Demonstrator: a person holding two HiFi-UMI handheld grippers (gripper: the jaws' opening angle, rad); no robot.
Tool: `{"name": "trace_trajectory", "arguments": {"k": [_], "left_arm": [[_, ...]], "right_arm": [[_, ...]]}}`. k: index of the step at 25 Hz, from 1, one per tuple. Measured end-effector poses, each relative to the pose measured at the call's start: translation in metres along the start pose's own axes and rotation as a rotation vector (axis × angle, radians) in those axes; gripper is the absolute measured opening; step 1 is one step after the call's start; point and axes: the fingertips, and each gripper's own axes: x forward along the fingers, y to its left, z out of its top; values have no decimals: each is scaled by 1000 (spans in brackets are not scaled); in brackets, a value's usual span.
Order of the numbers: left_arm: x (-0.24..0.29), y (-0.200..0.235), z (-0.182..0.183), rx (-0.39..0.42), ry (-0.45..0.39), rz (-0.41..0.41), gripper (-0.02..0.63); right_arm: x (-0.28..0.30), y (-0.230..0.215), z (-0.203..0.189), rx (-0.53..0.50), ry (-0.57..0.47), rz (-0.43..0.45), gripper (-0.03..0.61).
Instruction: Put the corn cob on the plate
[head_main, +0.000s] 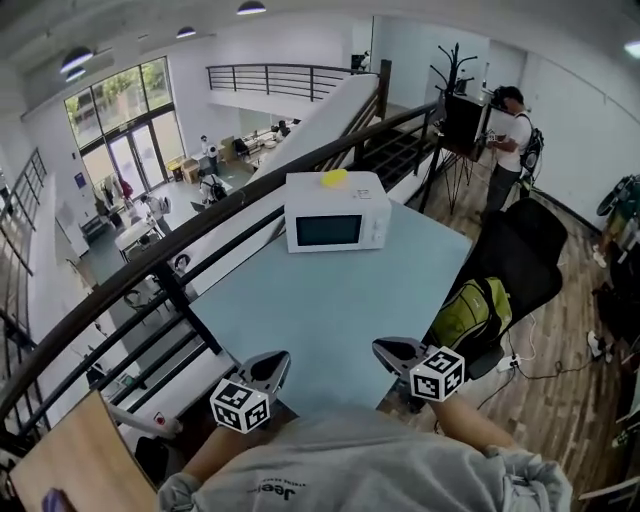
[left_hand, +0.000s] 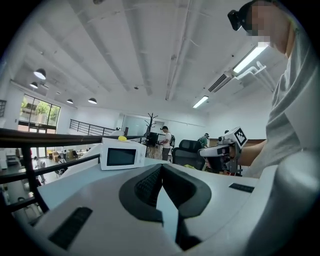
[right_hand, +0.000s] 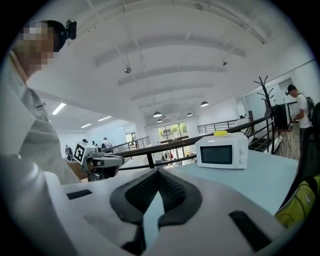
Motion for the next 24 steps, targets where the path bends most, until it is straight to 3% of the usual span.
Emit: {"name": "trace_trajectory", "arguments": {"k": [12,24], "left_arm": [[-13,4,5,7,-12,48,18],[-8,9,6,9,-2,32,18]], "right_arm": [[7,2,3,-56,15,17,15],[12,0,5,-69,19,18,15]]}}
